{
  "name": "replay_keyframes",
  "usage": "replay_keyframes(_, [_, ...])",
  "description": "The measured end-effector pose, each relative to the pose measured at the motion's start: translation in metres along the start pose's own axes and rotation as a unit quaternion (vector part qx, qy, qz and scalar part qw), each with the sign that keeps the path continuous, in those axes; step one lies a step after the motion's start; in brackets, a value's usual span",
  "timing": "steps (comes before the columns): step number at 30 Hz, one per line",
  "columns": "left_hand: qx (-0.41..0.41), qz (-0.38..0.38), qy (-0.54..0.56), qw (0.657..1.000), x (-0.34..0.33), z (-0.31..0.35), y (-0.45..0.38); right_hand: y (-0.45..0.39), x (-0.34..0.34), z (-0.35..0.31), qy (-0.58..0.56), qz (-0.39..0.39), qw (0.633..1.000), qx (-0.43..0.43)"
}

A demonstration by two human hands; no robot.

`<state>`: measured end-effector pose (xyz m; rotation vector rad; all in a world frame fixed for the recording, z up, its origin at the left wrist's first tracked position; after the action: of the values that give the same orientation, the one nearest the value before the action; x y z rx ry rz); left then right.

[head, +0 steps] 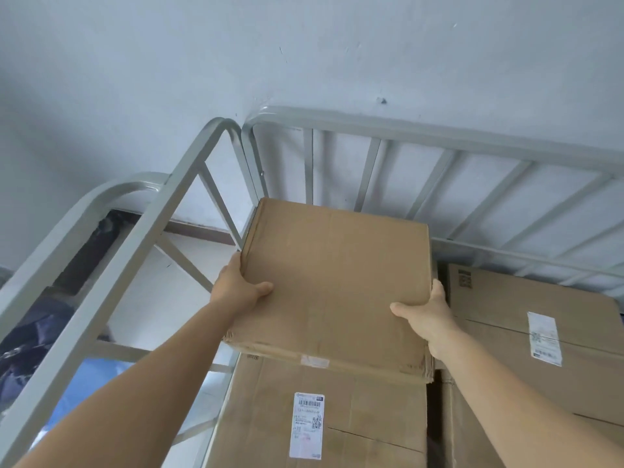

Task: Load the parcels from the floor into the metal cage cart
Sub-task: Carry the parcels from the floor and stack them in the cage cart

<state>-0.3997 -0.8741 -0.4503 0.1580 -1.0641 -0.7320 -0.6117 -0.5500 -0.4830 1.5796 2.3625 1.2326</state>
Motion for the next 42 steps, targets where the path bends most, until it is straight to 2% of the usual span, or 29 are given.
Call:
replay_keyframes(10, [-0.001, -0.016, 0.038, 0.999, -0.049, -0.008, -0.083, -0.095, -0.039, 0.014, 0.004, -0.001, 1.0, -0.009])
replay_keyframes(20, [-0.009, -0.012, -0.001, 1.0, -0.059, -0.005, -0.118, -0.127, -0.049, 0.012, 0.018, 0.02, 1.0, 0.008])
replay_keyframes(25, [-0.03, 0.015, -0.107, 0.994, -0.057, 0.007, -0.098, -0.111, -0.048, 0.006, 0.078, 0.022, 0.997, 0.013])
replay_keyframes(31, [-0.058, -0.017, -0.213, 0.975, -0.065, 0.014, -0.054, -0.06, -0.043, -0.006, 0.237, -0.004, 0.969, 0.072])
replay_keyframes(37, [-0.139, -0.042, -0.263, 0.954, -0.064, 0.053, 0.02, 0.013, -0.019, -0.021, 0.345, -0.01, 0.929, 0.137])
replay_keyframes(42, [-0.245, -0.026, -0.31, 0.918, -0.056, 0.104, 0.093, 0.081, 0.017, -0.022, 0.389, 0.013, 0.906, 0.165])
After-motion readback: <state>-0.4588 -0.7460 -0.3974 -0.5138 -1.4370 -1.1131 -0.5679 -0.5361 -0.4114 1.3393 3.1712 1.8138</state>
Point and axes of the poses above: each hand's wrist, its own y-axis away from the middle knuckle, its own x-axis out of the back of the hand, z = x × y, the point moved 9 cm from there along -y, towards the middle knuckle, and after that the axes turned 6 degrees about -y, right-handed, at the moved point
